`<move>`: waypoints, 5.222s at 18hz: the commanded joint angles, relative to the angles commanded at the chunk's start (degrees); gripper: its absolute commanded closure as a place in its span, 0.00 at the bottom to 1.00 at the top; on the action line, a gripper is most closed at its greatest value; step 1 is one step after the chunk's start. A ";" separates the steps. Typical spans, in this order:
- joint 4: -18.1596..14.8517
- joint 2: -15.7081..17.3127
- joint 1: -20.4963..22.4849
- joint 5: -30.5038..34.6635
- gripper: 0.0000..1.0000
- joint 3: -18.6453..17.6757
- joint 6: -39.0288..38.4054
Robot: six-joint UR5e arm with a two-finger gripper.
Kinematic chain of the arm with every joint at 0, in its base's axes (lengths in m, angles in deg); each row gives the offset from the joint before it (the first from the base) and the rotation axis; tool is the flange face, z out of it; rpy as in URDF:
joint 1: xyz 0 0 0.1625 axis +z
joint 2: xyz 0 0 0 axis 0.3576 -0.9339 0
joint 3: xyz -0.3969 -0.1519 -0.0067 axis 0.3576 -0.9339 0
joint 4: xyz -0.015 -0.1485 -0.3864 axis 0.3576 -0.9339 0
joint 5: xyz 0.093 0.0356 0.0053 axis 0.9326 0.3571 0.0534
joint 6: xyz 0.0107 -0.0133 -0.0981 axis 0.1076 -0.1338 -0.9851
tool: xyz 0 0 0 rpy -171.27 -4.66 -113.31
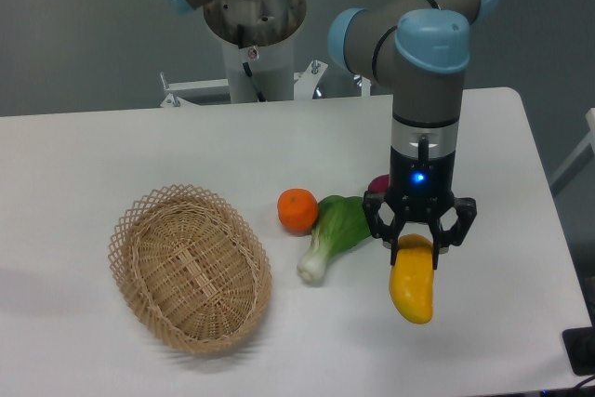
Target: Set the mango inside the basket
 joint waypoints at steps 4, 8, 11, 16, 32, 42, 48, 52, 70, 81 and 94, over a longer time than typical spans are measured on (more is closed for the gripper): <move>-0.09 0.44 0.00 -0.17 0.66 -0.53 -0.26; -0.18 1.32 -0.09 -0.18 0.66 -1.84 -0.53; 0.00 2.55 -1.05 0.09 0.66 -3.95 -0.62; -0.09 2.81 -4.12 0.53 0.66 -4.13 -7.54; 0.09 -2.19 -23.28 13.35 0.66 -8.52 -20.13; 0.18 -5.53 -29.53 17.04 0.66 -10.28 -14.51; 0.26 -5.98 -29.71 17.49 0.56 -10.28 -14.42; 0.35 -5.89 -29.71 18.19 0.07 -10.19 -14.50; -0.88 -0.97 -15.83 18.28 0.00 -2.72 -6.96; -4.04 2.72 -0.89 11.60 0.00 -3.69 8.95; -6.68 3.87 2.11 11.51 0.00 -3.43 12.83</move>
